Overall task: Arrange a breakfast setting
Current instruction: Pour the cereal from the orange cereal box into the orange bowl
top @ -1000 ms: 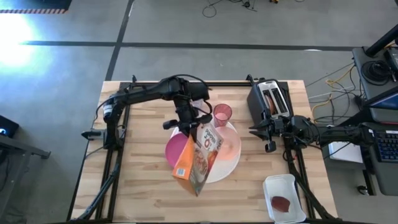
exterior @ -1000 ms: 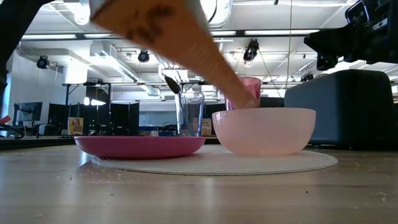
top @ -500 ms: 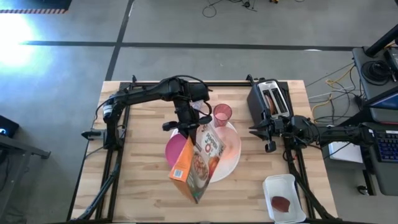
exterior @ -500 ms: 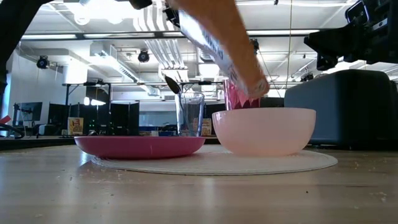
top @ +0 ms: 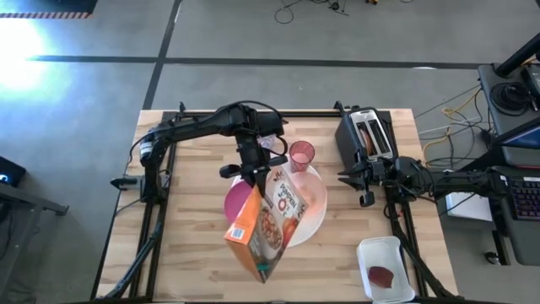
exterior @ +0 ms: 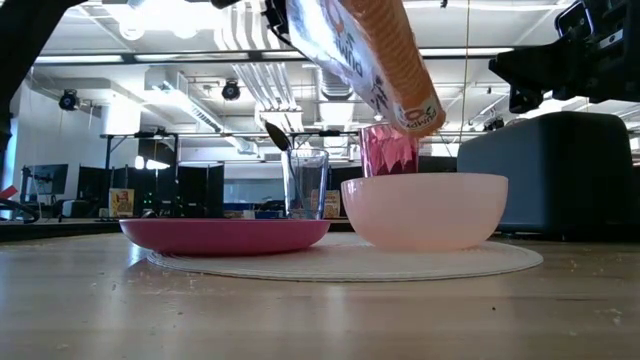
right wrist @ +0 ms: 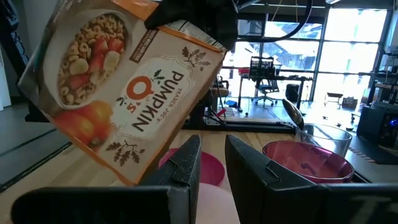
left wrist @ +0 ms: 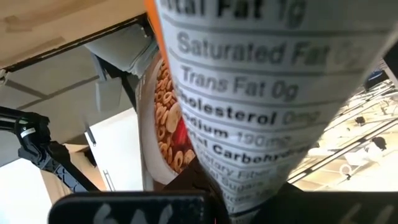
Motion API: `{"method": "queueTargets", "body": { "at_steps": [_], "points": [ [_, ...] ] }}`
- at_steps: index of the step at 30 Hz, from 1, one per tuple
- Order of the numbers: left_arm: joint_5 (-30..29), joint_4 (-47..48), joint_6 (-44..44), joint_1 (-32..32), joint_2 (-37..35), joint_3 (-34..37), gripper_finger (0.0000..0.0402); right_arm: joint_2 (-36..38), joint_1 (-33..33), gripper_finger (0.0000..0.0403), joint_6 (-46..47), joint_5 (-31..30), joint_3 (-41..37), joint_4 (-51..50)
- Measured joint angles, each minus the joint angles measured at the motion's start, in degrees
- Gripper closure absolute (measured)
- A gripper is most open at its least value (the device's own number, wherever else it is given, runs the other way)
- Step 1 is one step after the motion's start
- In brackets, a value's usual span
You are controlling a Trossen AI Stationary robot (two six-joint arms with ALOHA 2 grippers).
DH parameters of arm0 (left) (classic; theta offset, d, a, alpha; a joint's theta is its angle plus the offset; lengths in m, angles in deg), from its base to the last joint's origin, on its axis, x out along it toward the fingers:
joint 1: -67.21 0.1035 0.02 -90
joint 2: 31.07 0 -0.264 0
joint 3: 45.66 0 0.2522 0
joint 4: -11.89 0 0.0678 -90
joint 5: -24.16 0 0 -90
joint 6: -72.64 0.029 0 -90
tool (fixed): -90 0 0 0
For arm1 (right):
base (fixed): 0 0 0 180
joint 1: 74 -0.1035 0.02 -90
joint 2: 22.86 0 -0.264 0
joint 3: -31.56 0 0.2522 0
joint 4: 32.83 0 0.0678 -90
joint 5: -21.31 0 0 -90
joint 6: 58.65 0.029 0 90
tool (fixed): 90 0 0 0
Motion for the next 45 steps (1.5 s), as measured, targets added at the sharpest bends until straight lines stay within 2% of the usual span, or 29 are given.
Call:
{"method": "queueTargets", "body": {
  "at_steps": [17,45],
  "points": [
    [0.8,-2.86,2.01,0.59,2.94,-0.02,0.0402,0.0,0.0,0.0339,0.0,0.01,0.0,-0.03],
    [-6.39,6.63,4.11,2.84,2.06,-1.09,0.0401,0.0,0.0,0.0339,0.0,0.01,0.0,-0.24]
  ]
}}
